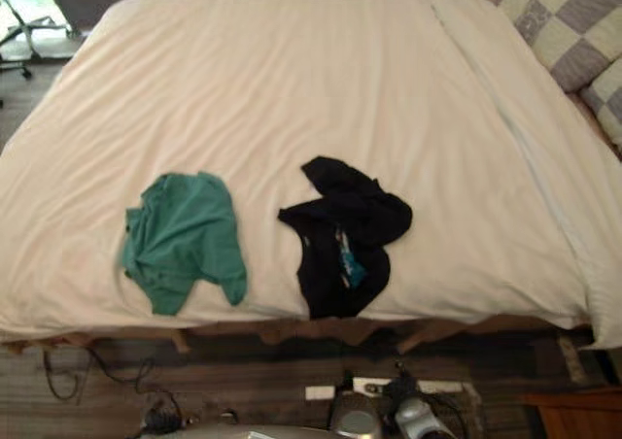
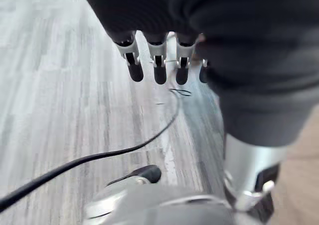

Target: Tidy up the quilt and then pick up the clothes from the bed and put them into the laundry hamper.

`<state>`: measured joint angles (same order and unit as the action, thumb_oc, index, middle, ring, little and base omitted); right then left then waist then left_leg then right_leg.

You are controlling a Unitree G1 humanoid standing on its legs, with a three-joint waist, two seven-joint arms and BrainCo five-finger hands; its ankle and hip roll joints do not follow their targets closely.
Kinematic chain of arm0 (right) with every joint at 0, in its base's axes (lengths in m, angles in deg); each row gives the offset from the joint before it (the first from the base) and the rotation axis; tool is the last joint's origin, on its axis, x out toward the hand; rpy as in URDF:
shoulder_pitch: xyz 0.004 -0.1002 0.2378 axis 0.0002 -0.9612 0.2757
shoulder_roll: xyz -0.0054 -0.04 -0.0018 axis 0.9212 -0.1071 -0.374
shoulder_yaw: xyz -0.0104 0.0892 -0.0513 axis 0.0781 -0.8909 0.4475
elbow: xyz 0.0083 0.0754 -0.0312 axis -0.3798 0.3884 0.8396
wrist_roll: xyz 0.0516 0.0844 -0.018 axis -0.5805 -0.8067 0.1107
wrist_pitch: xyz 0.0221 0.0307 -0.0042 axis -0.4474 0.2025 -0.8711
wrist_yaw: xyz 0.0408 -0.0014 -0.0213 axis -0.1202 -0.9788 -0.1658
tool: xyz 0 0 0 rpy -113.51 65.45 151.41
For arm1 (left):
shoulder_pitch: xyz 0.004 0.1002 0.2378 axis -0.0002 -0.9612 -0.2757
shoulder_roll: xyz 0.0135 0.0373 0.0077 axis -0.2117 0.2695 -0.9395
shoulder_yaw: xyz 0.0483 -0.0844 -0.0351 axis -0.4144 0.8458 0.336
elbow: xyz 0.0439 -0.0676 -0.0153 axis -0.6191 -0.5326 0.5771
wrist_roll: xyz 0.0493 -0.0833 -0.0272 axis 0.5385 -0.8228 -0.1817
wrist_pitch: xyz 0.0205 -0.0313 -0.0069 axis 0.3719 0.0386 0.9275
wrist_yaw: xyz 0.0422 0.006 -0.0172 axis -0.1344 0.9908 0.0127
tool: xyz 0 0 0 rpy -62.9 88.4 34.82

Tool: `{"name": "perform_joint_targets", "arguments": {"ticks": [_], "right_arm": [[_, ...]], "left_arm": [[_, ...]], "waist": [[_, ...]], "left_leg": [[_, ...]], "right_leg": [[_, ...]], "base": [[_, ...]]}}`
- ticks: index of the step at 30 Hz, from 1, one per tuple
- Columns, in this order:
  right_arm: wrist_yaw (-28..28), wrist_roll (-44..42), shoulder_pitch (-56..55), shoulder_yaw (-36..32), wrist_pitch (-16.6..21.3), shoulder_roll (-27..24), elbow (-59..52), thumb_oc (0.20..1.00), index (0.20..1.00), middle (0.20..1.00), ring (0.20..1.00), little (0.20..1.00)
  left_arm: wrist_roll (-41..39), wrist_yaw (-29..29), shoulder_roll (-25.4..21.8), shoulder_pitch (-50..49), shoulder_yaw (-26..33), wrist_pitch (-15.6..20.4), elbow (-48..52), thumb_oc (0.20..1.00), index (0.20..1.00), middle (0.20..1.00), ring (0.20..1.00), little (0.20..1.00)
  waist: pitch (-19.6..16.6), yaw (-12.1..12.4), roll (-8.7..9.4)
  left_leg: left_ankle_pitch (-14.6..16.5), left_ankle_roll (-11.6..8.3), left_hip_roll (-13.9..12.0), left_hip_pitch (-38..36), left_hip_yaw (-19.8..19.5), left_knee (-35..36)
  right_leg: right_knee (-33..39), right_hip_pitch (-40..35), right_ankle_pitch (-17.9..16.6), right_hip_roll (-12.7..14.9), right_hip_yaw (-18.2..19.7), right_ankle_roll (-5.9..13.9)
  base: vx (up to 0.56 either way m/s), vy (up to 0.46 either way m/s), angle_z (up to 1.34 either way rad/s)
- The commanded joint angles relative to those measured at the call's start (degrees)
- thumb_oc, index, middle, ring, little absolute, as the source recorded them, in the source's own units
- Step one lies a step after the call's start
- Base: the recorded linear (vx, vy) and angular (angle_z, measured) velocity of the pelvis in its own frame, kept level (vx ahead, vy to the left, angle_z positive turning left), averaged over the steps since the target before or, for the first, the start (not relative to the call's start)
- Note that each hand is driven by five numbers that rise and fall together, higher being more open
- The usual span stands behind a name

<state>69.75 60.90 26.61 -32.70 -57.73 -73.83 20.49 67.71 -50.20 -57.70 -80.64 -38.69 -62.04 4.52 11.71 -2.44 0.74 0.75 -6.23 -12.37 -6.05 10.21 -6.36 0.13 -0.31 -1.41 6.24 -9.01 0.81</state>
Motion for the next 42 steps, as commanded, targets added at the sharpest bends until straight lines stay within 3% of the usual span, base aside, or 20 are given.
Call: {"name": "perform_joint_targets", "arguments": {"ticks": [1, 8, 13, 15, 16, 17, 19, 21, 23, 25, 32, 33, 34, 35, 37, 39, 42], "right_arm": [[-2.63, -3.31, 0.27, -0.70, 0.35, 0.63, 3.36, 1.000, 1.000, 1.000, 1.000, 1.000], [-5.24, -5.50, -3.52, -8.97, 1.97, -5.65, 2.24, 1.000, 1.000, 1.000, 1.000, 1.000], [-6.97, 0.89, -10.04, -15.17, 3.04, -13.36, -16.49, 1.000, 1.000, 1.000, 1.000, 1.000], [-7.08, 2.89, -10.55, -16.13, 3.14, -15.12, -19.13, 1.000, 1.000, 1.000, 1.000, 1.000], [-7.42, 6.57, -10.04, -17.17, 3.46, -18.84, -22.62, 1.000, 1.000, 1.000, 1.000, 1.000], [-7.39, 6.66, -10.02, -17.23, 3.43, -18.85, -22.68, 1.000, 1.000, 1.000, 1.000, 1.000], [-7.86, 10.53, -6.67, -16.38, 4.12, -25.12, -25.11, 1.000, 1.000, 1.000, 1.000, 1.000], [-7.66, 11.86, -5.47, -15.57, 4.23, -27.31, -26.42, 1.000, 1.000, 1.000, 1.000, 1.000], [-7.00, 16.39, -2.37, -12.50, 4.79, -32.14, -29.64, 1.000, 1.000, 1.000, 1.000, 1.000], [-6.29, 18.79, -0.06, -10.22, 4.88, -33.91, -30.61, 1.000, 1.000, 1.000, 1.000, 1.000], [-4.70, 21.96, 4.99, -5.71, 4.68, -33.76, -36.32, 1.000, 1.000, 1.000, 1.000, 1.000], [-2.28, 20.83, 2.75, -8.42, 6.01, -36.42, -37.88, 1.000, 1.000, 1.000, 1.000, 1.000], [-3.32, 21.51, 4.11, -7.24, 5.52, -35.27, -40.53, 1.000, 1.000, 1.000, 1.000, 1.000], [-2.93, 21.11, 2.42, -8.89, 6.03, -35.43, -43.24, 1.000, 1.000, 1.000, 1.000, 1.000], [-2.88, 20.19, 1.14, -10.24, 7.12, -35.99, -46.75, 1.000, 1.000, 1.000, 1.000, 1.000], [-3.60, 18.92, 4.29, -8.16, 8.07, -35.56, -47.88, 1.000, 1.000, 1.000, 1.000, 1.000], [-3.85, 18.29, 9.31, -7.20, 7.60, -35.24, -52.70, 1.000, 1.000, 1.000, 1.000, 1.000]], "left_arm": [[-5.18, 3.30, 0.36, 0.02, 2.09, 0.83, -1.46, 1.000, 1.000, 1.000, 1.000, 1.000], [-11.24, 8.70, -5.71, -0.07, 10.99, 4.54, 3.80, 1.000, 1.000, 1.000, 1.000, 1.000], [-3.86, 11.61, -12.34, -6.04, 16.14, 5.57, 27.52, 1.000, 1.000, 1.000, 1.000, 1.000], [-1.75, 11.58, -13.67, -6.41, 16.92, 5.73, 31.28, 1.000, 1.000, 1.000, 1.000, 1.000], [1.98, 11.95, -16.58, -5.32, 17.90, 6.19, 36.47, 1.000, 1.000, 1.000, 1.000, 1.000], [2.10, 11.95, -16.50, -5.33, 17.97, 6.09, 36.61, 1.000, 1.000, 1.000, 1.000, 1.000], [5.54, 12.44, -21.04, -0.01, 16.53, 7.41, 41.37, 1.000, 1.000, 1.000, 1.000, 1.000], [6.84, 12.09, -22.73, 2.68, 14.57, 7.98, 43.40, 1.000, 1.000, 1.000, 1.000, 1.000], [9.19, 9.01, -22.50, 4.67, 9.97, 9.91, 50.90, 1.000, 1.000, 1.000, 1.000, 1.000], [10.10, 6.66, -21.80, 5.53, 6.88, 11.09, 54.84, 1.000, 1.000, 1.000, 1.000, 1.000], [14.95, 3.32, -21.76, 4.61, 4.21, 9.01, 54.93, 1.000, 1.000, 1.000, 1.000, 1.000], [13.22, -2.70, -36.98, -5.71, 16.53, 10.23, 50.88, 1.000, 1.000, 1.000, 1.000, 1.000], [16.42, -0.01, -32.59, -2.24, 11.26, 9.52, 53.75, 1.000, 1.000, 1.000, 1.000, 1.000], [13.52, -1.77, -31.24, -5.55, 12.06, 12.08, 58.64, 1.000, 1.000, 1.000, 1.000, 1.000], [14.78, -3.82, -32.80, -7.90, 12.89, 11.76, 59.84, 1.000, 1.000, 1.000, 1.000, 1.000], [20.16, -2.46, -35.30, -3.05, 7.96, 9.66, 53.52, 1.000, 1.000, 1.000, 1.000, 1.000], [27.56, -3.67, -38.17, 3.29, 4.43, 5.90, 58.98, 1.000, 1.000, 1.000, 1.000, 1.000]], "waist": [[-1.81, -1.42, 1.06], [-2.84, -2.16, 1.04], [-3.46, -2.61, 1.05], [-3.45, -2.70, 1.01], [-3.54, -2.85, 0.93], [-3.48, -2.87, 0.91], [-3.35, -3.25, 0.84], [-3.29, -3.50, 0.82], [-3.37, -3.66, 1.02], [-3.25, -3.73, 1.04], [-2.96, -3.34, 0.68], [-2.74, -1.61, -0.13], [-2.65, -2.18, 0.16], [-2.08, -1.53, -0.24], [-1.28, -1.11, -0.31], [0.15, -1.72, -0.20], [4.68, -1.62, -0.42]], "left_leg": [[0.53, -1.21, 2.53, 0.90, 0.50, 8.66], [-0.61, -1.94, 1.79, -0.44, 0.76, 10.44], [-0.36, -2.00, 1.65, -0.78, 0.78, 10.73], [-0.29, -2.00, 1.65, -0.78, 0.72, 10.75], [-0.17, -2.00, 1.61, -0.88, 0.64, 10.76], [-0.14, -2.00, 1.61, -0.89, 0.62, 10.74], [0.03, -2.07, 1.49, -1.13, 0.62, 10.71], [0.43, -2.15, 1.38, -1.55, 0.71, 10.58], [0.22, -2.10, 1.33, -1.66, 0.88, 10.62], [0.34, -2.13, 1.18, -2.01, 1.13, 10.54], [0.52, -2.31, 0.86, -3.13, 1.97, 10.59], [0.08, -2.29, 1.00, -2.98, 1.54, 10.67], [0.56, -2.47, 0.97, -3.21, 1.59, 10.59], [0.14, -2.35, 1.14, -2.74, 1.01, 10.72], [-0.16, -2.39, 1.20, -2.03, 0.50, 10.69], [-0.40, -2.38, 1.30, -0.99, 0.66, 10.56], [-1.27, -2.04, 1.35, 3.33, 0.24, 9.37]], "right_leg": [[3.12, -3.99, 2.85, 3.74, -2.33, 7.38], [4.18, -5.93, 2.48, 4.29, -3.56, 8.24], [4.21, -6.30, 2.39, 4.84, -3.95, 8.93], [4.18, -6.25, 2.37, 4.91, -4.00, 9.02], [4.12, -6.28, 2.34, 5.11, -3.96, 9.19], [4.11, -6.30, 2.35, 5.11, -3.97, 9.20], [3.95, -6.25, 2.35, 5.25, -3.73, 9.24], [3.86, -6.55, 2.66, 5.23, -3.57, 9.32], [3.88, -6.30, 2.45, 5.23, -3.08, 9.24], [3.92, -6.47, 2.51, 5.16, -2.89, 9.19], [4.17, -7.16, 2.66, 4.89, -2.87, 9.07], [4.26, -7.44, 2.55, 4.99, -3.33, 9.05], [4.17, -7.72, 2.85, 5.06, -3.54, 9.30], [4.21, -7.46, 2.52, 5.17, -3.84, 9.17], [4.13, -6.94, 2.40, 5.17, -3.94, 9.26], [3.90, -5.60, 1.98, 5.31, -3.64, 9.47], [1.83, -0.55, 1.52, 5.70, -2.76, 9.39]], "base": [[0.06, -0.047, -0.31], [0.04, -0.031, -0.02], [0.02, -0.001, 0.11], [0.00, 0.000, 0.00], [0.00, 0.000, 0.00], [0.00, 0.008, -0.03], [0.00, 0.000, 0.00], [0.00, 0.000, 0.00], [0.00, 0.000, 0.00], [0.00, -0.007, -0.03], [0.02, -0.006, -0.09], [0.00, 0.000, 0.00], [-0.02, 0.036, -0.08], [-0.06, -0.004, 0.03], [-0.08, -0.006, 0.20], [-0.10, -0.002, 0.14], [-0.21, 0.003, 0.01]]}}
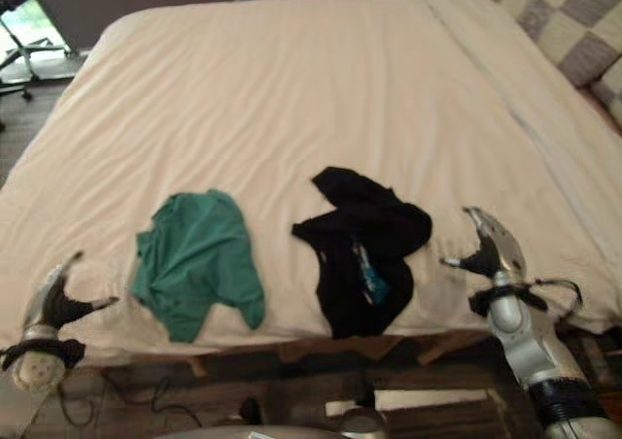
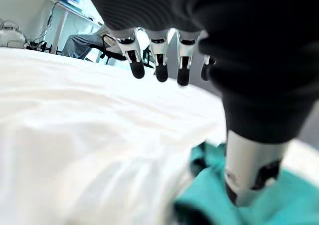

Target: Tidy up the quilt and then pick up the clothes from the bed and put them into the laundry hamper.

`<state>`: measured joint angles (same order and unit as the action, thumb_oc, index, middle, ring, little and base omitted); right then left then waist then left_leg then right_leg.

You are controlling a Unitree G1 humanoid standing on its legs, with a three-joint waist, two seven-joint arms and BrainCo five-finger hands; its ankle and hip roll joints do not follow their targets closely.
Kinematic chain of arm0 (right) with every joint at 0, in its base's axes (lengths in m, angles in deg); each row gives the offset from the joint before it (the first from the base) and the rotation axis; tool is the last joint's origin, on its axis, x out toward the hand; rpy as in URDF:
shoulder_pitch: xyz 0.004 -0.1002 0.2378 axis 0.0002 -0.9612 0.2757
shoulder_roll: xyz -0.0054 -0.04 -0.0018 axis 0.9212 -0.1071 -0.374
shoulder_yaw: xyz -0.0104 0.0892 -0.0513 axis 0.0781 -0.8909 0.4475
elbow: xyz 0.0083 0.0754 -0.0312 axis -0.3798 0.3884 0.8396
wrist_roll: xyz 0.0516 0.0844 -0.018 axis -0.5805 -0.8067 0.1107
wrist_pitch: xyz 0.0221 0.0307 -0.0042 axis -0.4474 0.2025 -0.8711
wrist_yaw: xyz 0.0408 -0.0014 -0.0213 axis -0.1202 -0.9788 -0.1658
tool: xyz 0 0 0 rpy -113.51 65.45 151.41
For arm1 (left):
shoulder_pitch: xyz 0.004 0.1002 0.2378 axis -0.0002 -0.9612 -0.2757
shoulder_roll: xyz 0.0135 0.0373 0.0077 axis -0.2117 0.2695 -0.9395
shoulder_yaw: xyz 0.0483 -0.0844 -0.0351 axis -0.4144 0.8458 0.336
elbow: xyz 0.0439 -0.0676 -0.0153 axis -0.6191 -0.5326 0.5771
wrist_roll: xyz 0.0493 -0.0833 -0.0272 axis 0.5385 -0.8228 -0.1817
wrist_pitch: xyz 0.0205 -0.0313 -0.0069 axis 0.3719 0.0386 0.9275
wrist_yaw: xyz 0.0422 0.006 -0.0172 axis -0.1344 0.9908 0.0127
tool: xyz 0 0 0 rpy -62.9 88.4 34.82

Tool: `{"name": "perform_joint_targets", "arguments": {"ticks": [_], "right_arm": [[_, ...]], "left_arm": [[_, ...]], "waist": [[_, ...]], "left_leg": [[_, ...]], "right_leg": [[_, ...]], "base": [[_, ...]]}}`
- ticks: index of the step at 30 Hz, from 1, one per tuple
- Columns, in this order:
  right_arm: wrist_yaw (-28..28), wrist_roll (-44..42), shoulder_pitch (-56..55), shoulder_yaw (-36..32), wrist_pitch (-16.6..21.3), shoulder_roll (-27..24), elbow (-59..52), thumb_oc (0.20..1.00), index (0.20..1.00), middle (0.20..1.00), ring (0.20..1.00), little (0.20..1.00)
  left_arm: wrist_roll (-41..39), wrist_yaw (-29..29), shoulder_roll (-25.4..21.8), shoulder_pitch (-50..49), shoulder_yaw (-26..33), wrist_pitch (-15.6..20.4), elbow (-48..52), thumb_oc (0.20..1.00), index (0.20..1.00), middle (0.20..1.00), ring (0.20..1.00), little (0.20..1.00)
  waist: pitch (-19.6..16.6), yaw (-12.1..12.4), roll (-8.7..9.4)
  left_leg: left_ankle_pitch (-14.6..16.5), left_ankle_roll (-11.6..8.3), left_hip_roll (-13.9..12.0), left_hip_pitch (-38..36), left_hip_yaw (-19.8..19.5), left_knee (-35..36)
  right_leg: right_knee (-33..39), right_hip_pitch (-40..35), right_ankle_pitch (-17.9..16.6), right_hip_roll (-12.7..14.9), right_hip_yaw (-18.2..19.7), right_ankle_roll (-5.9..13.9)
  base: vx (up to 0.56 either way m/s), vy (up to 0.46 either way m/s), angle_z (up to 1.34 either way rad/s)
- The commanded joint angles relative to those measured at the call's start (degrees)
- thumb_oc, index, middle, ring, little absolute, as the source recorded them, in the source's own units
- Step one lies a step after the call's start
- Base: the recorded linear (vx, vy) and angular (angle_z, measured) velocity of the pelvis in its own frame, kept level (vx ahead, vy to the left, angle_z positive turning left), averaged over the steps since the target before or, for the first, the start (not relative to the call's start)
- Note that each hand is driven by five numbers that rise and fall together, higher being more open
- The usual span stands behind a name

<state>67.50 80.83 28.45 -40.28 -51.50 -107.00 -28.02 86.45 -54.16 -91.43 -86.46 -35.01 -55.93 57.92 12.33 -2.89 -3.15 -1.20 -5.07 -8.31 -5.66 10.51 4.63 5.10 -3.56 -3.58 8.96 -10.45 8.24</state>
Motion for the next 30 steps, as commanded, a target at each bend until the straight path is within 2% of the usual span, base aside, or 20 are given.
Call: {"name": "perform_joint_targets", "arguments": {"ticks": [1, 7, 12, 14, 15, 16, 17, 20, 21, 22, 23, 24, 25, 26, 27, 28, 29, 30], "right_arm": [[-1.59, -1.59, 7.59, 0.31, 1.29, -2.06, -4.23, 1.000, 1.000, 1.000, 1.000, 1.000], [-1.87, -2.42, 16.53, 4.66, 2.25, -0.71, -9.31, 1.000, 1.000, 1.000, 1.000, 1.000], [-1.69, -1.76, 20.49, 7.53, 2.90, -0.48, -11.40, 1.000, 1.000, 1.000, 1.000, 1.000], [-1.62, -1.25, 22.21, 8.82, 3.10, -0.51, -11.85, 1.000, 1.000, 1.000, 1.000, 1.000], [-1.64, -1.25, 22.28, 8.88, 3.10, -0.51, -11.81, 1.000, 1.000, 1.000, 1.000, 1.000], [-1.18, -0.12, 25.64, 11.96, 2.87, -1.87, -11.12, 1.000, 1.000, 1.000, 1.000, 1.000], [-0.62, 0.23, 27.05, 13.43, 2.69, -1.88, -10.71, 1.000, 1.000, 1.000, 1.000, 1.000], [0.47, 0.67, 32.16, 18.58, 2.27, -1.98, -7.28, 1.000, 1.000, 1.000, 1.000, 1.000], [0.38, 0.61, 32.60, 19.04, 2.34, -2.01, -6.91, 1.000, 1.000, 1.000, 1.000, 1.000], [1.37, 0.49, 35.35, 22.65, 1.66, -1.07, -2.79, 1.000, 1.000, 1.000, 1.000, 1.000], [1.32, 0.47, 35.54, 22.84, 1.71, -1.05, -2.65, 1.000, 1.000, 1.000, 1.000, 1.000], [3.02, 0.67, 38.07, 27.71, 0.53, 0.97, 4.48, 1.000, 1.000, 1.000, 1.000, 1.000], [3.73, 0.21, 39.35, 29.36, -0.07, 1.94, 7.89, 1.000, 1.000, 1.000, 1.000, 1.000], [3.66, -0.87, 39.42, 30.12, -0.37, 2.98, 13.75, 1.000, 1.000, 1.000, 1.000, 1.000], [3.53, -0.90, 39.59, 30.29, -0.21, 3.08, 14.04, 1.000, 1.000, 1.000, 1.000, 1.000], [5.66, -0.97, 38.05, 32.02, -1.25, 5.03, 18.78, 0.253, 0.253, 0.253, 0.253, 0.253], [7.24, -1.70, 36.25, 31.54, -1.99, 4.85, 20.31, 0.200, 0.200, 0.200, 0.200, 0.200], [8.34, -2.24, 34.20, 30.78, -2.33, 5.14, 21.66, 0.200, 0.200, 0.200, 0.200, 0.200]], "left_arm": [[8.97, 0.26, -4.39, 9.32, 0.76, -0.34, 5.60, 1.000, 1.000, 1.000, 1.000, 1.000], [14.08, 0.26, -4.14, 18.79, -4.50, -0.21, 8.48, 1.000, 1.000, 1.000, 1.000, 1.000], [14.49, 0.19, -5.19, 24.57, -6.84, 0.54, 12.03, 1.000, 1.000, 1.000, 1.000, 1.000], [15.37, 0.43, -4.96, 24.77, -7.29, 0.83, 10.27, 1.000, 1.000, 1.000, 1.000, 1.000], [15.38, 0.48, -4.94, 24.80, -7.29, 0.88, 10.19, 0.727, 0.727, 0.727, 0.727, 0.727], [14.66, 1.43, -4.51, 25.40, -8.73, 0.27, 4.51, 0.382, 0.382, 0.382, 0.382, 0.382], [13.78, 0.98, -3.46, 25.57, -9.85, -0.11, 2.16, 0.200, 0.200, 0.200, 0.200, 0.200], [11.98, 0.42, 1.28, 22.58, -12.63, 0.60, -1.38, 0.200, 0.200, 0.200, 0.200, 0.200], [11.97, 0.50, 1.47, 22.54, -12.54, 0.65, -1.50, 0.200, 0.200, 0.200, 0.200, 0.200], [10.10, 0.35, 5.04, 20.32, -13.46, 1.05, -3.16, 0.200, 0.200, 0.200, 0.200, 0.200], [10.11, 0.37, 5.09, 20.29, -13.36, 1.07, -3.18, 0.200, 0.200, 0.200, 0.200, 0.200], [6.66, 0.85, 8.83, 20.22, -14.55, 1.43, -5.65, 0.200, 0.200, 0.200, 0.200, 0.200], [5.36, 1.19, 10.01, 20.64, -14.88, 1.44, -6.92, 0.200, 0.200, 0.200, 0.200, 0.200], [5.46, 2.82, 11.63, 16.70, -16.11, 4.19, -14.03, 0.200, 0.200, 0.200, 0.200, 0.200], [5.52, 3.06, 11.74, 16.80, -16.15, 4.50, -14.42, 0.200, 0.200, 0.200, 0.200, 0.200], [-0.03, 0.38, 11.24, 17.54, -15.20, 3.61, -14.60, 0.200, 0.200, 0.200, 0.200, 0.200], [-2.80, -0.93, 10.30, 15.86, -13.57, 3.98, -12.42, 0.200, 0.200, 0.200, 0.200, 0.200], [-4.78, -2.07, 10.06, 14.05, -12.57, 4.15, -11.52, 0.200, 0.200, 0.200, 0.200, 0.200]], "waist": [[4.05, -1.13, 3.46], [7.49, -1.49, 4.09], [8.34, -1.58, 4.52], [8.94, -1.35, 4.53], [8.90, -1.36, 4.53], [9.69, -1.06, 4.49], [10.00, -0.84, 4.54], [11.01, 0.27, 4.57], [11.00, 0.12, 4.44], [11.34, 0.80, 4.49], [11.36, 0.69, 4.45], [11.54, 1.40, 4.53], [11.55, 1.49, 4.53], [11.56, 2.28, 4.53], [11.47, 2.18, 4.54], [11.27, 2.76, 4.35], [11.07, 3.08, 4.16], [10.76, 3.35, 4.06]], "left_leg": [[0.69, -3.19, -2.72, 3.24, -0.07, -1.76], [-1.65, -3.63, -3.51, 9.50, 0.60, -1.63], [-3.46, -4.29, -4.38, 13.82, 1.57, -1.11], [-3.86, -4.44, -4.73, 15.01, 1.90, -1.28], [-3.85, -4.44, -4.74, 15.08, 1.91, -1.30], [-4.17, -4.61, -4.78, 15.67, 2.11, -1.26], [-4.32, -4.69, -4.89, 15.85, 2.17, -1.32], [-4.55, -4.86, -4.93, 16.44, 1.84, -1.56], [-4.53, -4.87, -4.94, 16.44, 1.86, -1.57], [-4.59, -4.87, -4.88, 16.62, 1.54, -1.66], [-4.58, -4.87, -4.89, 16.63, 1.52, -1.67], [-4.30, -4.92, -4.80, 16.03, 1.05, -1.61], [-4.28, -4.89, -4.70, 15.86, 0.81, -1.53], [-4.38, -4.75, -4.51, 15.72, 0.20, -1.48], [-4.61, -4.71, -4.47, 15.95, 0.14, -1.49], [-4.18, -4.74, -4.26, 15.17, -0.33, -1.14], [-3.97, -4.60, -3.97, 14.83, -0.83, -1.18], [-3.68, -4.49, -3.76, 14.37, -1.18, -1.29]], "right_leg": [[-3.36, 3.04, 3.74, 3.00, -1.28, 1.94], [-4.88, 10.62, 2.54, 2.96, -0.39, 1.98], [-4.96, 15.53, 1.26, 2.98, -0.01, 2.22], [-5.09, 16.91, 0.87, 3.12, 0.07, 2.34], [-5.11, 17.00, 0.86, 3.12, 0.09, 2.34], [-5.15, 17.86, 0.53, 3.29, 0.14, 2.31], [-5.21, 18.07, 0.38, 3.43, 0.10, 2.32], [-5.33, 18.42, 0.32, 3.61, -0.01, 2.07], [-5.35, 18.43, 0.33, 3.60, 0.01, 2.07], [-5.41, 18.38, 0.46, 3.69, -0.15, 1.85], [-5.41, 18.37, 0.46, 3.68, -0.17, 1.85], [-5.48, 17.60, 0.91, 3.75, -0.49, 1.62], [-5.35, 17.28, 0.94, 3.72, -0.64, 1.52], [-5.19, 16.78, 0.97, 3.71, -0.99, 1.29], [-5.09, 16.92, 0.72, 3.73, -1.03, 1.25], [-4.83, 15.72, 1.16, 3.70, -1.49, 1.27], [-4.65, 14.91, 1.15, 3.76, -1.92, 1.27], [-4.39, 14.00, 1.16, 3.92, -2.44, 1.34]], "base": [[-0.19, 0.013, -0.04], [-0.13, -0.012, -0.03], [-0.07, -0.031, -0.07], [-0.04, -0.018, -0.10], [-0.05, -0.004, -0.10], [-0.05, 0.003, -0.06], [-0.06, -0.005, -0.09], [-0.02, -0.011, -0.02], [-0.02, -0.022, 0.04], [-0.01, -0.017, 0.05], [0.00, -0.035, 0.06], [0.00, -0.024, 0.10], [-0.01, -0.035, 0.15], [-0.03, -0.017, 0.16], [-0.01, -0.014, 0.10], [0.00, 0.003, 0.06], [0.01, 0.009, 0.13], [0.00, 0.019, 0.23]]}}
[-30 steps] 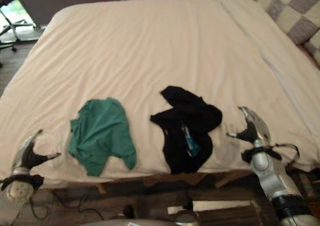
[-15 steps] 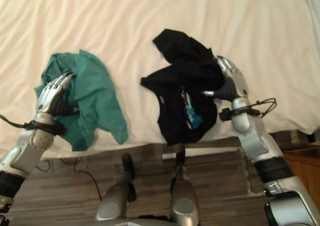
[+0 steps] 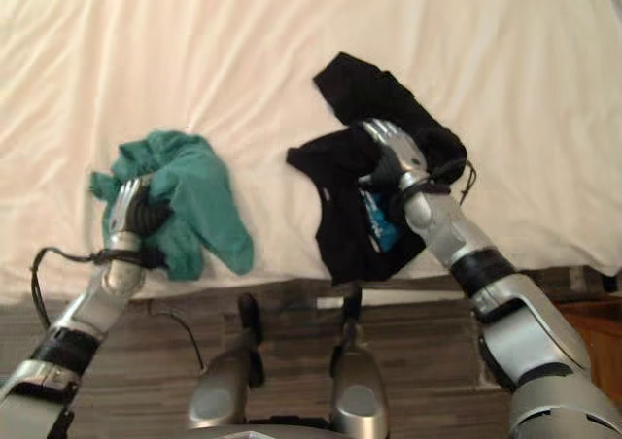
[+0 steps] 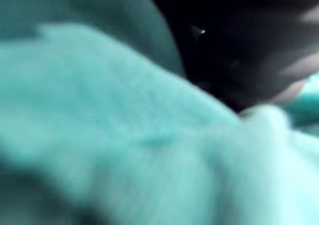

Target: Tidy up the quilt and then pick up the clothes from the bed and put them into the laundry hamper.

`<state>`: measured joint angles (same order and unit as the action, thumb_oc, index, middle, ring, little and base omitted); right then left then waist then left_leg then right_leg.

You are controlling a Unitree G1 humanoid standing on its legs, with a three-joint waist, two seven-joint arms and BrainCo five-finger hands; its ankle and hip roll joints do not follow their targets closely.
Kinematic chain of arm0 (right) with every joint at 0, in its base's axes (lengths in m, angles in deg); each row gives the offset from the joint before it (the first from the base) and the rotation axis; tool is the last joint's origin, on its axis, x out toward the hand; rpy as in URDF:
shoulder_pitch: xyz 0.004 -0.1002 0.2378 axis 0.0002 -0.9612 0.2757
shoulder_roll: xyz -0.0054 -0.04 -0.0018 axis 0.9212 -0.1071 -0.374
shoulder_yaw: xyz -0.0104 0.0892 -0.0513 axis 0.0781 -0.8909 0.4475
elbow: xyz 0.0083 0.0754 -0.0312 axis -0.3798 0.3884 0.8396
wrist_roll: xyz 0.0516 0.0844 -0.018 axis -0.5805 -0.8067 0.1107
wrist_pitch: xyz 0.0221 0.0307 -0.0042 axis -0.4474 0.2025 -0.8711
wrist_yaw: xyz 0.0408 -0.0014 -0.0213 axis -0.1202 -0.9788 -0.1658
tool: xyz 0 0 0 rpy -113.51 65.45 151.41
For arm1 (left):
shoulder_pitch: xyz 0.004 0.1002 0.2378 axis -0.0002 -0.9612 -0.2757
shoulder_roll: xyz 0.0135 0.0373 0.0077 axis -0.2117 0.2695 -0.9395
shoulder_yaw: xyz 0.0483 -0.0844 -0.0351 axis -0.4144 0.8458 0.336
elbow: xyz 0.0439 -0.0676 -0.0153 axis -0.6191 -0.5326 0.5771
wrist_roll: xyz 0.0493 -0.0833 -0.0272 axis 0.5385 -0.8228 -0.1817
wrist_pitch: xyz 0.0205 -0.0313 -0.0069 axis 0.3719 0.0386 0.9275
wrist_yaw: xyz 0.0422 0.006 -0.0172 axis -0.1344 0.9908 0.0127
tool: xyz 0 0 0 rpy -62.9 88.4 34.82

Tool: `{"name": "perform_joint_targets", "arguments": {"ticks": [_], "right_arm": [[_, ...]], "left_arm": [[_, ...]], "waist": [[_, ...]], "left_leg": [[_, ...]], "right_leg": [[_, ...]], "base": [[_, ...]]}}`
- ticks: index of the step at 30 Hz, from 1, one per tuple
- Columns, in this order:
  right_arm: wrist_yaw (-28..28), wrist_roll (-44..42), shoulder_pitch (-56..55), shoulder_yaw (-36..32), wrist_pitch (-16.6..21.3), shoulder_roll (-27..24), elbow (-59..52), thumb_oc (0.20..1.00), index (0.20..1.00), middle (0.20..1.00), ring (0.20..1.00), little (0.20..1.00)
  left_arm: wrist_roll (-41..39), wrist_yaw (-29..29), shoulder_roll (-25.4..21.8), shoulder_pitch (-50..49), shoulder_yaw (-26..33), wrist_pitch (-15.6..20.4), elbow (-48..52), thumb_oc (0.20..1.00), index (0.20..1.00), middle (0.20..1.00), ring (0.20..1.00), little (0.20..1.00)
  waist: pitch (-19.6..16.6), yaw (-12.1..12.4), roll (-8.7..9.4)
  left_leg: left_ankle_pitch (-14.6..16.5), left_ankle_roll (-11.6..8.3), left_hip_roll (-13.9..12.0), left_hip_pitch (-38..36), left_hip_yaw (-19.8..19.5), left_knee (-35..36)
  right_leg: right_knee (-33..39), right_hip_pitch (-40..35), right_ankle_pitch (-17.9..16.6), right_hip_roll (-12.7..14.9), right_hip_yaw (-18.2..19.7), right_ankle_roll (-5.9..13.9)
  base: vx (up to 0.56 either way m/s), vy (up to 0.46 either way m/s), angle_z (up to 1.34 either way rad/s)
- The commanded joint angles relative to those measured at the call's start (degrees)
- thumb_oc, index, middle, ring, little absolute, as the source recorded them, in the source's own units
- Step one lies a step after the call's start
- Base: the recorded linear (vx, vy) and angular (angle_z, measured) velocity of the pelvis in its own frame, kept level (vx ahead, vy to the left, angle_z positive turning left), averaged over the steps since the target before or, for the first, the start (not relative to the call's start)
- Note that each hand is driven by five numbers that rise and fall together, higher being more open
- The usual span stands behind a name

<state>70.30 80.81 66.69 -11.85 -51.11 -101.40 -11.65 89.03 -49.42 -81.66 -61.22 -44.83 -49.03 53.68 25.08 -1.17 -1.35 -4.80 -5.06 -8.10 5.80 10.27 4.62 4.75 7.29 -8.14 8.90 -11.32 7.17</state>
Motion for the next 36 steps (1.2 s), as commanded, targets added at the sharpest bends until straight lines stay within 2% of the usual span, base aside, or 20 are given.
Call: {"name": "perform_joint_targets", "arguments": {"ticks": [1, 4, 5, 7, 8, 15, 17, 18, 19, 22, 23, 24, 25, 26, 27, 28, 29, 33, 35, 36], "right_arm": [[6.62, -2.78, -6.78, 0.94, -2.92, -0.36, 5.66, 0.200, 0.200, 0.200, 0.200, 0.200], [7.13, -6.17, -15.57, -4.53, -2.69, 1.83, 4.35, 0.200, 0.200, 0.200, 0.200, 0.200], [7.97, -14.92, -25.77, -12.02, -1.80, 6.85, 1.95, 0.200, 0.200, 0.200, 0.200, 0.200], [8.87, -18.72, -30.96, -15.42, -1.43, 9.25, 0.29, 0.200, 0.200, 0.200, 0.200, 0.200], [12.48, -23.73, -40.07, -19.47, -0.59, 13.99, -1.32, 0.200, 0.200, 0.200, 0.200, 0.200], [19.05, -40.50, -53.28, -24.21, -0.11, 24.69, -2.91, 0.200, 0.200, 0.200, 0.200, 0.200], [18.68, -41.34, -54.82, -23.01, 1.40, 25.34, -3.17, 0.200, 0.200, 0.200, 0.200, 0.200], [18.67, -41.34, -54.81, -23.02, 1.40, 25.34, -3.16, 0.200, 0.200, 0.200, 0.200, 0.200], [19.19, -40.00, -54.17, -20.03, 2.01, 24.21, -2.70, 0.200, 0.200, 0.200, 0.200, 0.200], [18.81, -38.96, -51.75, -18.42, 2.56, 22.85, -2.91, 0.200, 0.200, 0.200, 0.200, 0.200], [17.92, -37.60, -49.79, -17.76, 3.48, 21.07, -3.48, 0.200, 0.200, 0.200, 0.200, 0.200], [16.71, -36.93, -48.64, -18.12, 3.97, 20.27, -3.63, 0.200, 0.200, 0.200, 0.200, 0.200], [14.49, -36.03, -47.76, -19.70, 4.56, 19.85, -4.12, 0.200, 0.200, 0.200, 0.200, 0.200], [14.48, -36.02, -47.71, -19.75, 4.55, 19.82, -4.12, 0.200, 0.200, 0.200, 0.200, 0.200], [10.24, -34.77, -46.91, -21.64, 4.90, 20.77, -4.24, 0.200, 0.200, 0.200, 0.200, 0.200], [10.24, -34.77, -46.91, -21.64, 4.90, 20.77, -4.24, 0.200, 0.200, 0.200, 0.200, 0.200], [8.67, -33.39, -48.27, -23.13, 5.03, 21.26, -5.75, 0.200, 0.200, 0.200, 0.200, 0.200], [8.39, -31.04, -50.21, -24.01, 3.86, 20.13, -6.16, 0.200, 0.200, 0.200, 0.200, 0.200], [9.65, -31.28, -51.50, -24.54, 4.00, 19.74, -7.32, 0.200, 0.200, 0.200, 0.200, 0.200], [10.12, -31.82, -52.18, -25.12, 3.64, 19.95, -7.04, 0.200, 0.200, 0.200, 0.200, 0.200]], "left_arm": [[-9.03, -7.76, 0.08, -12.88, -1.70, -2.62, -6.61, 0.200, 0.200, 0.200, 0.200, 0.200], [-12.85, -8.48, 1.22, -16.00, 0.89, -2.86, -5.08, 0.200, 0.200, 0.200, 0.200, 0.200], [-18.26, -9.91, 3.43, -18.98, 4.43, -3.07, -4.70, 0.200, 0.200, 0.200, 0.200, 0.200], [-20.99, -11.08, 4.08, -21.12, 6.57, -2.91, -4.05, 0.200, 0.200, 0.200, 0.200, 0.200], [-28.13, -14.77, 6.97, -25.27, 10.11, -3.39, -3.00, 0.200, 0.200, 0.200, 0.200, 0.200], [-44.46, -19.51, 13.68, -31.45, 13.49, -4.06, 0.62, 0.200, 0.200, 0.200, 0.200, 0.200], [-48.63, -18.48, 14.59, -30.40, 12.40, -2.97, 0.52, 0.200, 0.200, 0.200, 0.200, 0.200], [-48.63, -18.48, 14.59, -30.38, 12.39, -2.97, 0.52, 0.200, 0.200, 0.200, 0.200, 0.200], [-48.01, -19.57, 15.55, -30.70, 12.09, -2.78, -0.75, 0.200, 0.200, 0.200, 0.200, 0.200], [-46.31, -19.04, 15.70, -29.40, 10.93, -2.61, -3.61, 0.200, 0.200, 0.200, 0.200, 0.200], [-45.22, -18.35, 16.31, -28.00, 9.98, -2.60, -6.40, 0.200, 0.200, 0.200, 0.200, 0.200], [-45.05, -18.23, 16.92, -27.14, 9.20, -2.74, -7.60, 0.200, 0.200, 0.200, 0.200, 0.200], [-44.37, -17.61, 17.67, -26.31, 8.94, -2.73, -8.94, 0.200, 0.200, 0.200, 0.200, 0.200], [-44.36, -17.60, 17.72, -26.23, 8.92, -2.71, -8.98, 0.200, 0.200, 0.200, 0.200, 0.200], [-42.64, -15.97, 18.17, -25.29, 8.59, -2.78, -9.77, 0.200, 0.200, 0.200, 0.200, 0.200], [-42.64, -15.97, 18.17, -25.29, 8.59, -2.78, -9.77, 0.200, 0.200, 0.200, 0.200, 0.200], [-40.80, -14.48, 17.82, -25.71, 9.23, -2.73, -10.64, 0.200, 0.200, 0.200, 0.200, 0.200], [-33.21, -10.89, 16.15, -25.45, 9.34, -2.75, -11.20, 0.200, 0.200, 0.200, 0.200, 0.200], [-32.58, -10.95, 16.08, -25.60, 9.14, -2.95, -11.07, 0.200, 0.200, 0.200, 0.200, 0.200], [-32.29, -11.28, 16.28, -25.86, 8.83, -3.15, -11.50, 0.200, 0.200, 0.200, 0.200, 0.200]], "waist": [[-2.61, 1.89, 2.28], [-3.72, 2.22, 2.51], [-4.94, 2.09, 3.29], [-5.76, 1.87, 3.65], [-7.17, 1.62, 4.17], [-10.01, 2.00, 4.43], [-9.43, 1.28, 3.70], [-9.60, 1.29, 3.67], [-9.34, 3.59, 3.13], [-9.30, 6.15, 2.42], [-8.03, 9.64, 0.91], [-7.49, 9.91, 0.29], [-7.33, 9.36, -0.63], [-7.46, 9.31, -0.72], [-7.28, 8.17, -1.21], [-7.27, 8.17, -1.21], [-7.74, 8.01, -0.58], [-8.68, 8.65, 1.22], [-10.17, 9.18, 1.13], [-10.74, 9.64, 1.28]], "left_leg": [[0.09, -4.29, -3.57, 2.71, -1.28, -1.36], [0.75, -3.89, -3.07, 1.94, -1.58, -1.52], [1.55, -3.33, -2.52, 0.69, -1.78, -1.60], [1.95, -3.12, -2.29, 0.10, -1.87, -1.55], [2.90, -2.55, -1.87, -1.63, -2.13, -1.33], [3.96, -1.48, 0.01, -4.70, -5.87, -0.98], [2.74, -0.49, 2.11, -2.82, -11.97, -1.18], [2.63, -0.50, 2.08, -2.57, -11.97, -1.18], [2.69, 0.15, 4.31, -1.52, -15.28, -1.53], [2.04, 0.27, 5.37, 0.52, -18.35, -2.85], [1.37, -0.82, 6.09, 3.94, -19.31, -6.21], [0.88, -1.16, 5.88, 6.45, -16.90, -8.01], [1.01, -1.24, 3.65, 7.78, -9.62, -8.96], [0.92, -1.22, 3.63, 8.11, -9.72, -9.04], [1.41, -0.78, -2.02, 7.27, 3.58, -11.68], [1.42, -0.78, -2.02, 7.27, 3.58, -11.69], [4.13, -1.19, -4.59, 5.07, 6.72, -15.12], [7.62, -2.13, -9.34, 1.64, 4.08, -20.31], [7.81, -3.43, -9.13, -1.99, 2.86, -16.43], [7.53, -3.54, -7.40, -2.42, 1.09, -13.37]], "right_leg": [[-3.80, 2.44, 5.59, 4.10, -2.07, 2.39], [-3.48, 1.11, 5.55, 4.43, -2.75, 2.61], [-3.42, -0.24, 5.49, 4.58, -3.01, 2.83], [-3.38, -0.84, 5.50, 4.63, -3.28, 3.00], [-3.99, -2.38, 6.30, 4.62, -4.00, 3.32], [-7.60, -6.27, 9.60, 4.32, -5.03, 3.24], [-9.75, -5.22, 13.79, -2.86, 6.91, 1.76], [-9.68, -5.00, 13.64, -2.90, 6.92, 1.75], [-7.16, -6.91, 13.98, -4.31, 7.64, -0.06], [-4.55, -9.10, 13.76, -4.31, 5.07, -0.46], [-2.52, -10.39, 13.80, -3.39, 0.62, -0.26], [-1.63, -10.44, 14.06, -3.00, -1.52, -0.35], [-0.89, -10.33, 14.38, -2.27, -5.13, -0.35], [-0.87, -10.10, 14.24, -2.32, -5.21, -0.35], [-0.90, -10.33, 13.41, -0.87, -11.09, -0.35], [-0.90, -10.34, 13.41, -0.88, -11.09, -0.35], [-2.15, -12.22, 13.64, 0.82, -15.97, -0.64], [-5.89, -14.21, 12.98, 5.36, -26.23, -1.09], [-7.06, -14.36, 12.05, 6.66, -29.12, -0.40], [-8.06, -14.75, 11.79, 7.03, -29.73, 0.33]], "base": [[-0.01, 0.038, 0.27], [0.01, 0.051, 0.21], [0.02, 0.054, 0.21], [0.04, 0.062, 0.21], [0.06, 0.080, 0.05], [0.05, 0.051, 0.19], [-0.02, 0.026, 0.53], [-0.06, 0.080, 1.32], [-0.01, -0.008, 1.73], [-0.06, -0.068, 1.22], [-0.26, -0.008, 1.05], [-0.40, 0.040, 1.41], [-0.27, 0.064, 1.51], [-0.39, 0.113, 2.07], [-0.24, 0.066, 1.68], [-0.36, 0.033, 1.98], [-0.18, -0.039, 1.78], [-0.19, 0.069, 2.30], [-0.08, 0.250, 2.06], [-0.05, 0.274, 2.22]]}}
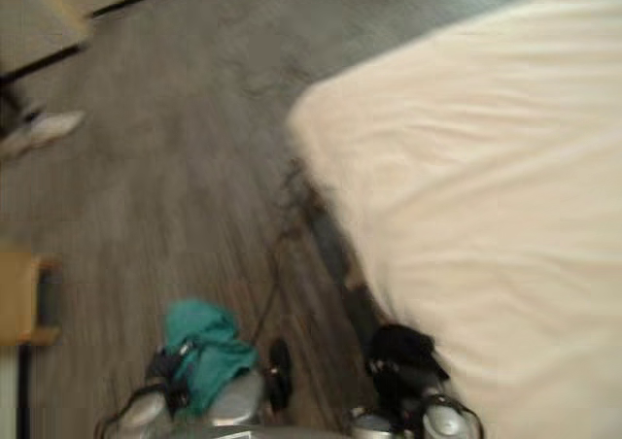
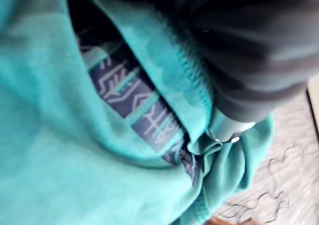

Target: Tidy up the quilt and then pick up the clothes from the bed and put them into the laundry hamper.

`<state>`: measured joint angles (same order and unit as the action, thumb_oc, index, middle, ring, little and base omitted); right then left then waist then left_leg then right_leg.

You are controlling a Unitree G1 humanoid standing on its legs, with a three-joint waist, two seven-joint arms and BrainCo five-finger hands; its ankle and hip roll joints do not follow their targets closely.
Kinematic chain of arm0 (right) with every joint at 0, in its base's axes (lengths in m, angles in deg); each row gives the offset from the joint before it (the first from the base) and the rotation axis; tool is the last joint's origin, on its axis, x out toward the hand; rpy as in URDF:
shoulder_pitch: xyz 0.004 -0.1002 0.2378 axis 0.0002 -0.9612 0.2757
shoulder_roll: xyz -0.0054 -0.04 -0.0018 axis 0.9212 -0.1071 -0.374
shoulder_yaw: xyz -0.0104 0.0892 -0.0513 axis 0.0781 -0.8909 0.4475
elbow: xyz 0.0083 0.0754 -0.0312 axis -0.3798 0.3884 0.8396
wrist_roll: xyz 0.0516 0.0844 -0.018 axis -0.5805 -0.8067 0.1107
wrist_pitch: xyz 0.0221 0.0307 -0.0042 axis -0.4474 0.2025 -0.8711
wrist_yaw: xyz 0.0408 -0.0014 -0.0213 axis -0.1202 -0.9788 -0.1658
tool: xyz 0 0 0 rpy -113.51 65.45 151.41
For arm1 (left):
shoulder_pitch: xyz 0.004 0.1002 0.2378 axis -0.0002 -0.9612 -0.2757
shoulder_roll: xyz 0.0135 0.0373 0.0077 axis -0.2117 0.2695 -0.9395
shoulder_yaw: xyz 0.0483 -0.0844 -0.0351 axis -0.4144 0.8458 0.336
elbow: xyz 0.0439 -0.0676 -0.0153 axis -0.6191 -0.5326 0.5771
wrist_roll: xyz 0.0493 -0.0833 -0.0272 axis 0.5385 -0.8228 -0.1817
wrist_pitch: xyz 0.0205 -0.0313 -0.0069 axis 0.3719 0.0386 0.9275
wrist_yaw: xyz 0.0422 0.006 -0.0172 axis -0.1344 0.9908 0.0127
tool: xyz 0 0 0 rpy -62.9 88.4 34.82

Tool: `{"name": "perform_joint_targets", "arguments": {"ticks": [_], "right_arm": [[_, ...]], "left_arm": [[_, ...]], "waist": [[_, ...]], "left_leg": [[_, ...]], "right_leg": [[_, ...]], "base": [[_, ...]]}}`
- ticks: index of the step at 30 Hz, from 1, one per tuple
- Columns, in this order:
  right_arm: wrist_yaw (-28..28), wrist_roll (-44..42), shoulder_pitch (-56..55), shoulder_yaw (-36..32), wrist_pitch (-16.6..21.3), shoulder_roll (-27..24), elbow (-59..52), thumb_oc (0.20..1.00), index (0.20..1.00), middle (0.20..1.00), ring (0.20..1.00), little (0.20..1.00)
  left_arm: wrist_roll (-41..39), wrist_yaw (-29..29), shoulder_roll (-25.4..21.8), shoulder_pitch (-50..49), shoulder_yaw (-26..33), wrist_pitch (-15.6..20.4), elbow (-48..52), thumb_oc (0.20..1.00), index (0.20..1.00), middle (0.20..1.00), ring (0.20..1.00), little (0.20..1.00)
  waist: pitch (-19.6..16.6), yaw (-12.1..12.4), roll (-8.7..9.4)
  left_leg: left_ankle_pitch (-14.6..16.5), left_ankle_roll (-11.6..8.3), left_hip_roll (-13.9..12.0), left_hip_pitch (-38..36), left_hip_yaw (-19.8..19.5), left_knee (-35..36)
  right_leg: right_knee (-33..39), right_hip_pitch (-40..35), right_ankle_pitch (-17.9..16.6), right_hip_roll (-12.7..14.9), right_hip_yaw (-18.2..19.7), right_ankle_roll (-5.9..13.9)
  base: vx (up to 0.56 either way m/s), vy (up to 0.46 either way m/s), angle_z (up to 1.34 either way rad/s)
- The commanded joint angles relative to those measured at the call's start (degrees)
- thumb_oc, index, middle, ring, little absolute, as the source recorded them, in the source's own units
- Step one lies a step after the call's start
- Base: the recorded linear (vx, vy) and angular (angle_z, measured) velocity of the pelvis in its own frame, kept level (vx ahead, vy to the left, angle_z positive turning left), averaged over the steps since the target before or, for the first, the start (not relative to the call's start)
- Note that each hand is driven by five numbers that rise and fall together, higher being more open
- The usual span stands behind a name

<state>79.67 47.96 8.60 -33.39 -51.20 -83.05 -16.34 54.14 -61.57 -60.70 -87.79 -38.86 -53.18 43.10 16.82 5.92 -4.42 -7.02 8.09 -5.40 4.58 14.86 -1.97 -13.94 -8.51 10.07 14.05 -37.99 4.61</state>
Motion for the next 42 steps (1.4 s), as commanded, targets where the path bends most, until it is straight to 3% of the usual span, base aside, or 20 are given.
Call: {"name": "perform_joint_targets", "arguments": {"ticks": [1, 4, 7, 9, 11, 12, 13, 14, 19, 21, 22, 26, 28, 31, 36, 37, 38, 39, 40, 42], "right_arm": [[0.82, 0.99, 5.82, -3.69, 3.74, 1.62, -2.32, 0.200, 0.200, 0.200, 0.200, 0.200], [0.34, 0.46, 6.80, -5.02, 3.35, 3.19, 0.22, 0.200, 0.200, 0.200, 0.200, 0.200], [-1.21, -0.86, 9.52, -5.42, 3.38, 4.07, 4.26, 0.200, 0.200, 0.200, 0.200, 0.200], [-2.01, -2.54, 9.48, -7.28, 3.74, 4.29, 7.68, 0.200, 0.200, 0.200, 0.200, 0.200], [-2.00, -2.55, 9.54, -7.31, 3.76, 4.28, 7.71, 0.200, 0.200, 0.200, 0.200, 0.200], [-1.80, -4.06, 9.98, -7.97, 3.51, 4.53, 10.79, 0.200, 0.200, 0.200, 0.200, 0.200], [-1.34, -4.05, 10.08, -8.09, 3.35, 4.40, 11.80, 0.200, 0.200, 0.200, 0.200, 0.200], [5.21, -3.26, 13.94, 3.32, -0.21, 7.88, 28.82, 0.200, 0.200, 0.200, 0.200, 0.200], [5.50, -3.37, 13.71, 3.79, 0.26, 7.62, 26.23, 0.200, 0.200, 0.200, 0.200, 0.200], [5.70, -3.38, 13.74, 3.88, 0.47, 7.43, 25.21, 0.200, 0.200, 0.200, 0.200, 0.200], [5.86, -3.73, 14.28, 4.11, 0.87, 6.35, 21.83, 0.200, 0.200, 0.200, 0.200, 0.200], [6.19, -5.38, 13.77, 4.27, 0.87, 4.70, 16.63, 0.200, 0.200, 0.200, 0.200, 0.200], [7.27, -5.20, 12.41, 4.83, 0.76, 3.46, 13.88, 0.200, 0.200, 0.200, 0.200, 0.200], [7.58, -4.39, 13.93, 5.54, 0.59, 3.31, 15.09, 0.200, 0.200, 0.200, 0.200, 0.200], [8.96, -4.70, 16.02, 5.82, 0.12, 5.87, 18.47, 0.200, 0.200, 0.200, 0.200, 0.200], [9.36, -5.66, 16.48, 5.27, 0.30, 7.60, 21.67, 0.200, 0.200, 0.200, 0.200, 0.200], [9.37, -5.66, 16.51, 5.25, 0.31, 7.58, 21.70, 0.200, 0.200, 0.200, 0.200, 0.200], [9.77, -5.63, 17.34, 5.05, -0.04, 8.68, 23.41, 0.200, 0.200, 0.200, 0.200, 0.200], [9.80, -5.39, 17.53, 5.27, -0.13, 8.79, 23.07, 0.200, 0.200, 0.200, 0.200, 0.200], [9.82, -5.59, 17.97, 4.87, -0.09, 8.84, 22.26, 0.200, 0.200, 0.200, 0.200, 0.200]], "left_arm": [[2.61, 0.86, -4.72, 0.69, 2.74, 1.02, -0.95, 0.200, 0.200, 0.200, 0.200, 0.200], [3.80, 1.60, -4.90, 2.05, 2.61, 0.28, -2.86, 0.200, 0.200, 0.200, 0.200, 0.200], [2.76, 2.63, -4.82, 4.71, 1.17, 1.17, -3.89, 0.200, 0.200, 0.200, 0.200, 0.200], [3.07, 2.10, -4.70, 6.46, -0.69, 1.39, -4.81, 0.200, 0.200, 0.200, 0.200, 0.200], [3.07, 2.10, -4.69, 6.51, -0.69, 1.40, -4.83, 0.200, 0.200, 0.200, 0.200, 0.200], [3.59, 2.01, -4.81, 7.65, -1.88, 1.35, -5.94, 0.200, 0.200, 0.200, 0.200, 0.200], [3.69, 1.68, -4.59, 7.87, -1.83, 1.28, -6.52, 0.200, 0.200, 0.200, 0.200, 0.200], [7.91, -2.16, 2.91, 15.47, -6.80, -2.64, -32.90, 0.200, 0.200, 0.200, 0.200, 0.200], [5.76, -2.60, 2.07, 15.24, -6.42, -2.06, -30.09, 0.200, 0.200, 0.200, 0.200, 0.200], [5.00, -2.67, 1.82, 15.31, -6.08, -1.93, -29.46, 0.200, 0.200, 0.200, 0.200, 0.200], [2.10, -2.40, 1.17, 15.72, -5.29, -1.34, -26.19, 0.200, 0.200, 0.200, 0.200, 0.200], [0.06, -2.41, 0.07, 14.09, -4.87, -0.65, -20.73, 0.200, 0.200, 0.200, 0.200, 0.200], [-0.03, -3.56, -0.39, 10.75, -4.05, -0.43, -17.54, 0.200, 0.200, 0.200, 0.200, 0.200], [0.44, -3.57, -0.50, 10.49, -3.19, -0.30, -18.10, 0.200, 0.200, 0.200, 0.200, 0.200], [0.50, -3.26, -1.28, 11.97, -0.96, -0.75, -21.81, 0.200, 0.200, 0.200, 0.200, 0.200], [0.27, -2.57, -1.48, 13.24, -0.78, -0.77, -23.86, 0.200, 0.200, 0.200, 0.200, 0.200], [0.27, -2.57, -1.47, 13.28, -0.79, -0.77, -23.87, 0.200, 0.200, 0.200, 0.200, 0.200], [0.92, -2.20, -1.83, 14.08, -0.52, -1.03, -24.90, 0.200, 0.200, 0.200, 0.200, 0.200], [0.73, -1.90, -1.93, 14.84, -0.65, -1.18, -25.01, 0.200, 0.200, 0.200, 0.200, 0.200], [0.92, -0.97, -2.49, 15.93, -0.97, -1.01, -25.47, 0.200, 0.200, 0.200, 0.200, 0.200]], "waist": [[-2.62, 2.37, 4.44], [-2.38, 3.35, 5.02], [-1.21, 1.04, 4.81], [-1.16, -0.85, 4.08], [-1.30, -0.99, 4.05], [-1.40, -2.13, 4.29], [-2.06, -2.16, 4.44], [-7.38, -3.40, 5.68], [-5.48, -2.34, 6.41], [-4.47, -1.84, 6.59], [-0.94, 0.42, 7.24], [0.26, 2.28, 8.18], [-0.88, 4.35, 7.93], [-2.27, 6.63, 7.34], [-4.46, 8.72, 10.85], [-4.11, 9.10, 12.65], [-4.23, 9.20, 12.51], [-3.55, 8.07, 12.81], [-3.13, 7.29, 11.97], [-2.51, 5.19, 9.84]], "left_leg": [[9.56, -16.60, -9.82, -1.22, -3.74, -6.39], [10.08, -14.59, -5.50, -0.66, -7.67, -2.28], [8.74, -12.50, -0.56, -0.45, -15.22, 0.71], [8.44, -11.77, 2.58, -1.51, -20.67, 2.40], [8.23, -11.73, 2.61, -1.23, -20.82, 2.43], [8.45, -11.44, 4.60, -2.10, -23.50, 2.20], [8.67, -11.26, 5.26, -2.24, -24.29, 2.27], [10.07, -11.35, 2.69, -11.12, -22.33, 5.91], [11.28, -12.83, 2.98, -6.78, -22.08, -4.58], [9.66, -13.67, 3.43, -4.39, -21.84, -9.83], [0.92, -15.83, 4.12, 4.59, -22.13, -24.31], [1.98, -13.83, 3.87, 12.29, -18.10, -29.96], [4.41, -12.44, 3.87, 13.87, -13.39, -17.60], [0.85, -12.59, 2.97, 14.31, -9.20, -4.43], [0.77, -9.85, 4.44, 13.12, -7.54, -1.88], [2.78, -8.19, 6.07, 10.85, -8.31, -2.37], [2.71, -8.22, 5.87, 11.01, -8.28, -2.38], [5.31, -6.60, 6.65, 6.69, -9.51, -1.95], [5.85, -6.26, 5.86, 4.59, -10.61, -1.50], [7.14, -5.64, 4.24, -1.06, -13.26, 1.58]], "right_leg": [[10.48, 1.03, -6.41, 2.12, -3.37, 3.08], [1.45, 2.40, -6.58, 7.32, -5.32, 5.10], [1.70, 9.39, -4.33, 0.14, 14.13, 6.19], [5.40, 9.73, -3.57, -3.78, 22.87, 5.07], [5.65, 9.82, -3.86, -3.79, 22.70, 5.09], [8.72, 8.58, -3.71, -4.99, 26.06, 4.42], [9.83, 7.67, -4.36, -4.53, 25.50, 4.34], [17.46, 0.53, -4.18, -9.85, 25.27, 2.07], [17.38, 0.51, -3.20, -10.41, 25.44, 0.82], [17.57, 0.15, -3.20, -10.58, 25.52, 0.40], [17.74, -1.36, -3.28, -10.39, 25.46, -1.01], [18.87, -3.04, -1.96, -10.68, 25.32, -1.22], [18.94, -4.66, 0.96, -11.39, 25.89, -0.41], [18.94, -7.12, 3.67, -12.89, 25.88, 0.29], [15.89, -9.74, 3.68, -12.18, 26.39, 1.76], [6.07, -7.55, 0.61, -11.01, 26.31, 5.48], [6.15, -7.38, 0.43, -11.18, 26.43, 5.44], [-7.33, -2.37, -8.69, -8.98, 26.68, 10.15], [-14.10, 0.89, -12.65, -8.56, 26.39, 10.39], [-20.61, 6.78, -12.21, -8.39, 24.94, 9.46]], "base": [[-0.02, 0.301, 1.78], [0.02, 0.228, 1.59], [0.03, 0.241, 1.09], [0.20, 0.041, 1.15], [0.10, 0.016, 0.99], [0.14, 0.019, 1.07], [0.14, 0.015, 0.99], [0.06, -0.032, 0.22], [0.00, -0.077, -0.09], [-0.05, -0.084, -0.01], [0.01, -0.127, 0.13], [0.18, -0.088, 0.04], [0.53, 0.051, -0.01], [0.50, 0.081, 0.06], [0.46, 0.089, -0.11], [0.30, 0.086, -0.38], [0.65, 0.170, -0.23], [0.52, 0.115, -0.03], [0.52, 0.116, 0.25], [0.68, 0.055, 0.55]]}}
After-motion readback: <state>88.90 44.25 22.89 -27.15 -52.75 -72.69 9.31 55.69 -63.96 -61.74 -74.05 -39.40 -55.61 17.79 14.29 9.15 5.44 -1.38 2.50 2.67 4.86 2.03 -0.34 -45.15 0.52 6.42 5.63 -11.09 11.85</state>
